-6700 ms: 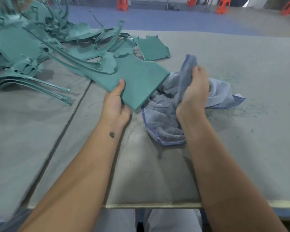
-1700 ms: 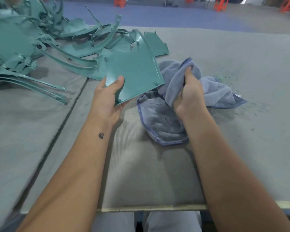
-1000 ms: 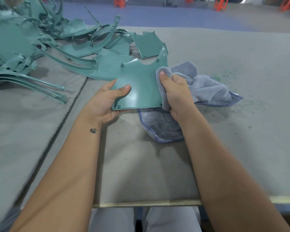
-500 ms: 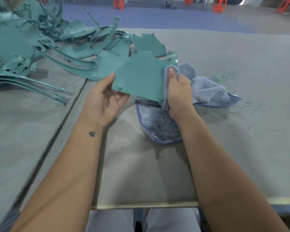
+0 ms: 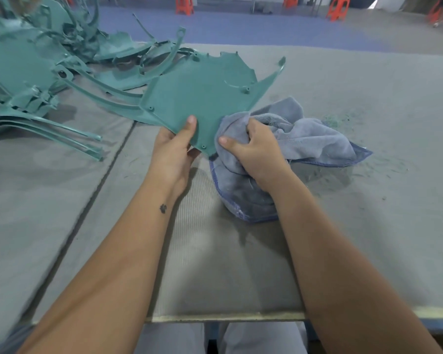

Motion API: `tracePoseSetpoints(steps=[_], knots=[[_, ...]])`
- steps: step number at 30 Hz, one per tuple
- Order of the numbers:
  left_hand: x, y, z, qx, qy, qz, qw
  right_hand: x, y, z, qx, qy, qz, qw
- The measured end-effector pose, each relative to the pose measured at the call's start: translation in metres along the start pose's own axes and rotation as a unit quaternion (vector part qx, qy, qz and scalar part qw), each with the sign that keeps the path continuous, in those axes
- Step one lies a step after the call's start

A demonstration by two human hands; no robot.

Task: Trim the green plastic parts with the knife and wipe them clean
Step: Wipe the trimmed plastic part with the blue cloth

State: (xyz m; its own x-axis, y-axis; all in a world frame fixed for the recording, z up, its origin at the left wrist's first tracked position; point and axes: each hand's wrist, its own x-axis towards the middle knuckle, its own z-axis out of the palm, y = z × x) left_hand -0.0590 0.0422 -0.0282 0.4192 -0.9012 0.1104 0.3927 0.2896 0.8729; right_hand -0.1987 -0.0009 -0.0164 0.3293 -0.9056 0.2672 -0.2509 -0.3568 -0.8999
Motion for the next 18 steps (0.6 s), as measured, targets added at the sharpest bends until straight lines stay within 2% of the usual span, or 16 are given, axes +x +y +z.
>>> tracePoseSetpoints(steps=[2,7,11,18], knots=[[0.001,0.001,-0.001,0.006,-0.011,0.003,1.0,-0.002,-0.003,0.002,-0.005,0.022,-0.007,1.0],[-0.001,0.003,-0.001,0.043,-0.023,-0.001,0.999,0.003,0.0,0.004,0.069,0.085,0.013,0.994],[-0.004,0.005,-0.006,0.103,-0.048,-0.02,0.993,0.018,0.009,-0.005,0.222,0.163,0.106,0.955],[-0.005,0.009,-0.013,0.106,-0.116,-0.071,0.985,0.026,0.014,-0.019,0.326,0.226,0.189,0.898]])
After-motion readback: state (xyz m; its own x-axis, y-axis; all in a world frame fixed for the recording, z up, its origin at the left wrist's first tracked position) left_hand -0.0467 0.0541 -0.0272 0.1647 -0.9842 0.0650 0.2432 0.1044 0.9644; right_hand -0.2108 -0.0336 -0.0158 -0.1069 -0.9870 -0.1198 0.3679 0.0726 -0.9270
